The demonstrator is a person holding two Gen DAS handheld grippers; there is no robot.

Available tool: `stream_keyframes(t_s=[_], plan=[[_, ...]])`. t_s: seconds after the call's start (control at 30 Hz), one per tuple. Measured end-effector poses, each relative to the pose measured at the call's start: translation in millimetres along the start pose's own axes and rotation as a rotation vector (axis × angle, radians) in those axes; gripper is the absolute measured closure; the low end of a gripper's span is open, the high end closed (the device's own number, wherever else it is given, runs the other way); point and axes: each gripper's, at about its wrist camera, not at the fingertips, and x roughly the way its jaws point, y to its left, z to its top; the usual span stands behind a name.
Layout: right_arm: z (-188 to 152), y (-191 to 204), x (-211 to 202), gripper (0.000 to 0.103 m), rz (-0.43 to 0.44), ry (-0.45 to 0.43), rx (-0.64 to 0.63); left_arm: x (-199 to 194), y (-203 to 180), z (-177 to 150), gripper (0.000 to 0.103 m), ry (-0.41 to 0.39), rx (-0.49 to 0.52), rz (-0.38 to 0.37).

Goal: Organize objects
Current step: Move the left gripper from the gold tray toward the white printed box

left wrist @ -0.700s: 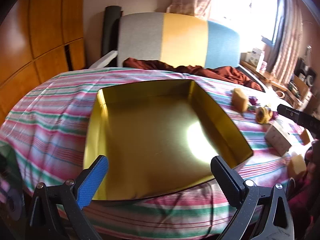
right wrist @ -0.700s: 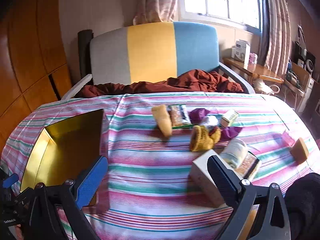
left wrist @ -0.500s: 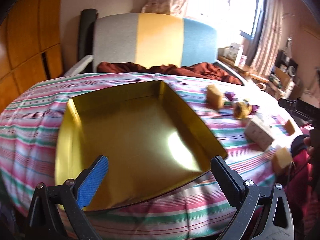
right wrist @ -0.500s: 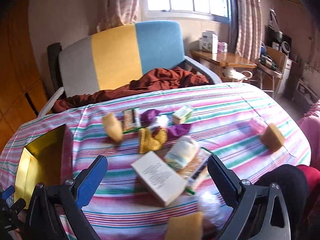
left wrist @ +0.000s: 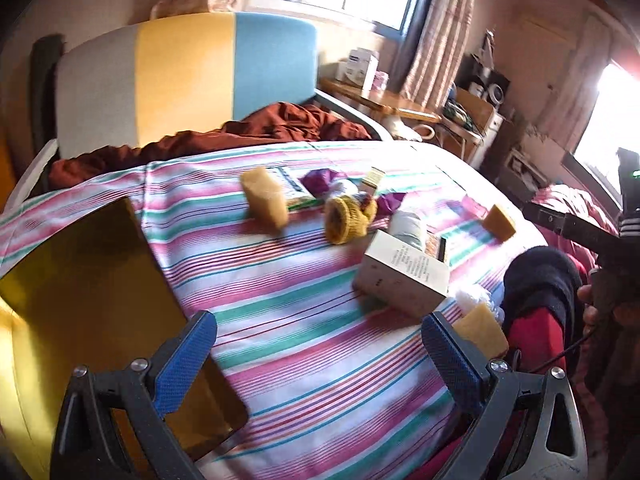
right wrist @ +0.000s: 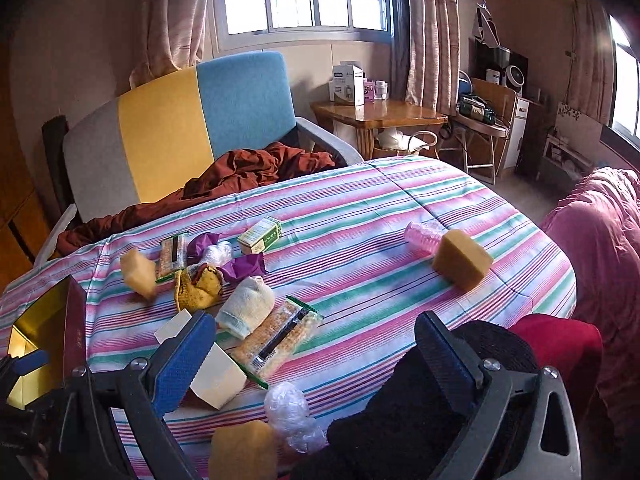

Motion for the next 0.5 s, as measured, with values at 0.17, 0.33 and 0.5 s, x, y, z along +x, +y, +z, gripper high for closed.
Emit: stream_keyframes(t_s=[0.17,0.33,0.5], plan=[[-3,-9,1,0.001,0.007,0.001,-0.008,45,-44,5,0.000,0.122,0.137,-0.114],[-1,-15,10,0.001,0.017,0.020,-0.013,85,-48,14,0.000,0.224,-0.006,-0.178],[0,-22,14,0.001,0.012,0.015,0.017,119,-43,34,0.000,0.285,-0.215,-0.153]])
